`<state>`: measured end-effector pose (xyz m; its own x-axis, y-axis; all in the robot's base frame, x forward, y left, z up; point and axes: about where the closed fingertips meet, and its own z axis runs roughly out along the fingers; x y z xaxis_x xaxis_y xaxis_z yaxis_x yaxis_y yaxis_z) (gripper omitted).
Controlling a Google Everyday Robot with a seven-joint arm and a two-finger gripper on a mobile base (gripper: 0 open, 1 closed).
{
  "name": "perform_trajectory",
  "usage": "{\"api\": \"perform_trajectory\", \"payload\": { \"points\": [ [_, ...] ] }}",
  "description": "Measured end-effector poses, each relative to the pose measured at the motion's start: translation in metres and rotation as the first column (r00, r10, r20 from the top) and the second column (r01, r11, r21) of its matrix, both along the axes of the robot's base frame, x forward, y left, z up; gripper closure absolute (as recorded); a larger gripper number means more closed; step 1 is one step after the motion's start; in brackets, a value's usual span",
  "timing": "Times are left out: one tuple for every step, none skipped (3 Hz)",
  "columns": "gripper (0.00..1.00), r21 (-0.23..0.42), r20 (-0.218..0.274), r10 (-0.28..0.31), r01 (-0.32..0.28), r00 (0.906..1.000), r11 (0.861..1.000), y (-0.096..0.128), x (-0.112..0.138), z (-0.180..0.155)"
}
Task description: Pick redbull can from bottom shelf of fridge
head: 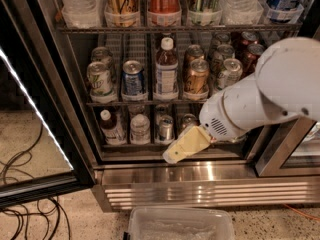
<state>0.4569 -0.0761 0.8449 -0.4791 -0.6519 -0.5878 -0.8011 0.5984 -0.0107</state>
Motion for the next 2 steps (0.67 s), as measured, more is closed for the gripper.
{"api": "perform_trajectory", "payload": {
  "points": [
    [0.0,0.015,0.046,-0.023,0.022,0.9987,1.0,0.002,0.0109,0.0054],
    [0.0,0.015,0.046,-0.023,0.022,0.9987,1.0,0.002,0.0109,0.0054]
  ]
}}
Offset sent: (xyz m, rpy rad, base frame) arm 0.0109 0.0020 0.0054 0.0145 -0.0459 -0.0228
